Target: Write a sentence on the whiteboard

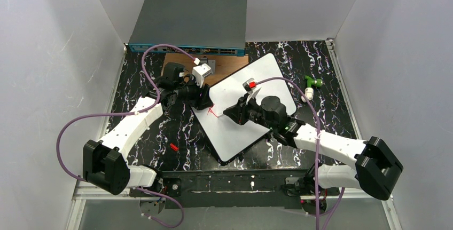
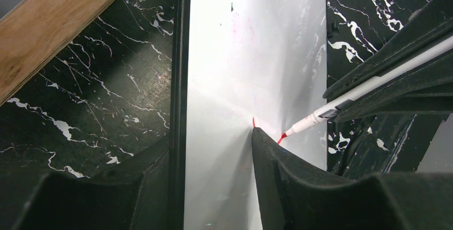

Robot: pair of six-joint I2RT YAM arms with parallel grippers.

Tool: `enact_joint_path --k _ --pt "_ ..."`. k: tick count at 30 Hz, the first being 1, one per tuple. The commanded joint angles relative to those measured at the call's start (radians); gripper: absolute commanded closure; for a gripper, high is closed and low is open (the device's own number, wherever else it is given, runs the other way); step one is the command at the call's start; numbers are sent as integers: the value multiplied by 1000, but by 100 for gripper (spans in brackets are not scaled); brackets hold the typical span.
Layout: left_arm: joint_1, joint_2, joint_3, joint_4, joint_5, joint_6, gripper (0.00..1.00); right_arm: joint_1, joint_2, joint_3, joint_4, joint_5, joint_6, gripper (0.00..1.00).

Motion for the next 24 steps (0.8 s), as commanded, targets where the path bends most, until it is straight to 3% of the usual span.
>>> enact_joint_path --k 1,12,24 --pt "-35 12 16 -65 15 99 100 -2 -36 -10 -24 29 -33 99" --pt "-35 15 17 -65 16 100 100 -3 -150 10 -27 50 -51 99" --pt "-36 11 13 -64 19 98 100 -93 -45 80 5 84 -18 99"
